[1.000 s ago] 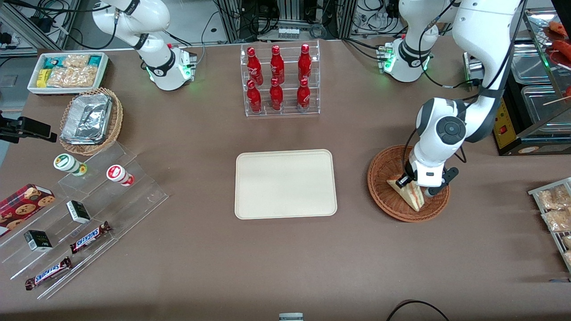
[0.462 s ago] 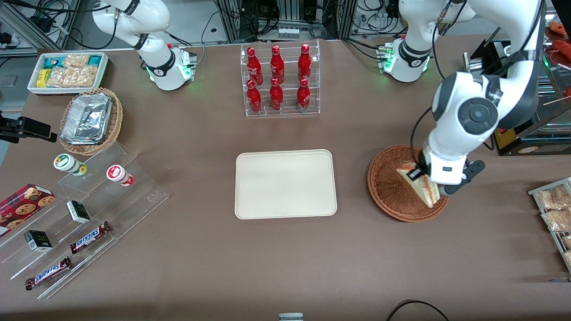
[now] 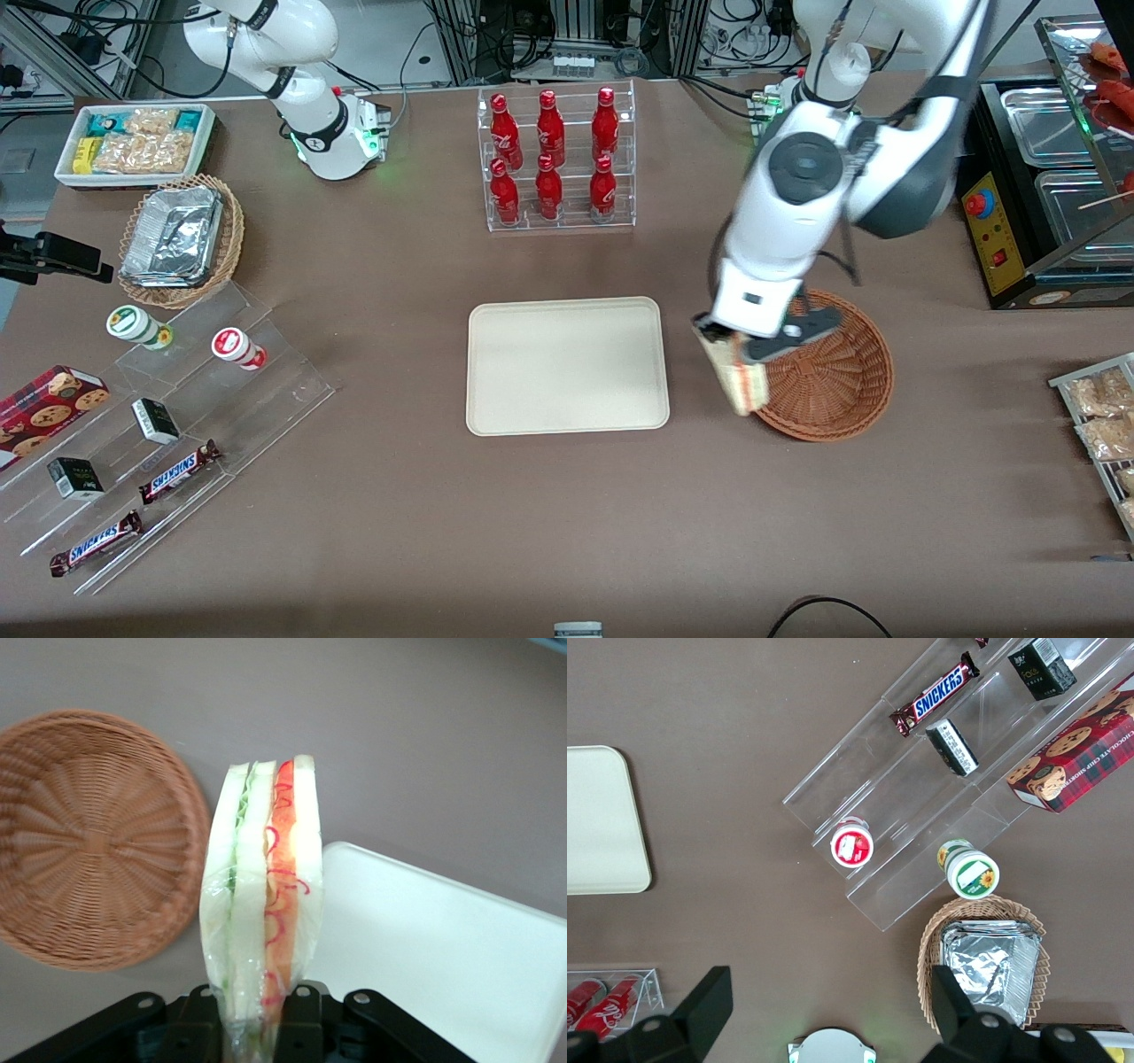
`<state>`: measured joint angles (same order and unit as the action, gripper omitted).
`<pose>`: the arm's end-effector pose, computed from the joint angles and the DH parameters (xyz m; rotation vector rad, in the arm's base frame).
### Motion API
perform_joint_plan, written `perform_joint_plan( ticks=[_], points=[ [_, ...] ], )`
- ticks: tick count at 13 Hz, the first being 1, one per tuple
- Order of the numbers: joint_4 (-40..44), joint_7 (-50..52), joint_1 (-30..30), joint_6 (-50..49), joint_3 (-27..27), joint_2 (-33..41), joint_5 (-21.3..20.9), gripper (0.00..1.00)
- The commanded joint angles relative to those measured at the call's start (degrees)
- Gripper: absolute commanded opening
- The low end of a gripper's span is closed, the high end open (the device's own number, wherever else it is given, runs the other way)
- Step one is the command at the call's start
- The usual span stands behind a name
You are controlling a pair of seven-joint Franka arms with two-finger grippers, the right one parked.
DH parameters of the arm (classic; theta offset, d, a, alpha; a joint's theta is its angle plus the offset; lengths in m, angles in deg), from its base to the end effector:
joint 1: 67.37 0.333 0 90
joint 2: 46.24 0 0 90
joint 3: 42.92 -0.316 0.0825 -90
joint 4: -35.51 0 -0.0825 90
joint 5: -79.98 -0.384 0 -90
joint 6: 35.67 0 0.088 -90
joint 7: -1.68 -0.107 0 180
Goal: Place sandwich from basket to tray
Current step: 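Lift the sandwich and carry it with the left gripper over the tray, then lower the sandwich onto the tray and open the left gripper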
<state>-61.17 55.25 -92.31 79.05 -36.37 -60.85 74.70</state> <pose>0.5529 -0.3253 0.4549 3.0895 0.5525 0.1312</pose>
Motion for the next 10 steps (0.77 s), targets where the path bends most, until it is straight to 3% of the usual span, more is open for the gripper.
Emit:
perform_joint_plan(
  ticks=[1, 4, 10],
  points=[
    [5.17, -0.39, -4.66, -0.82, -0.57, -6.99, -0.08, 0.00],
    [10.61, -0.13, -8.36, 1.98, -0.57, -16.65, -0.69, 0.00],
    [10.89, -0.22, -14.51, 19.19, -0.57, -25.63, -0.78, 0.00]
  ],
)
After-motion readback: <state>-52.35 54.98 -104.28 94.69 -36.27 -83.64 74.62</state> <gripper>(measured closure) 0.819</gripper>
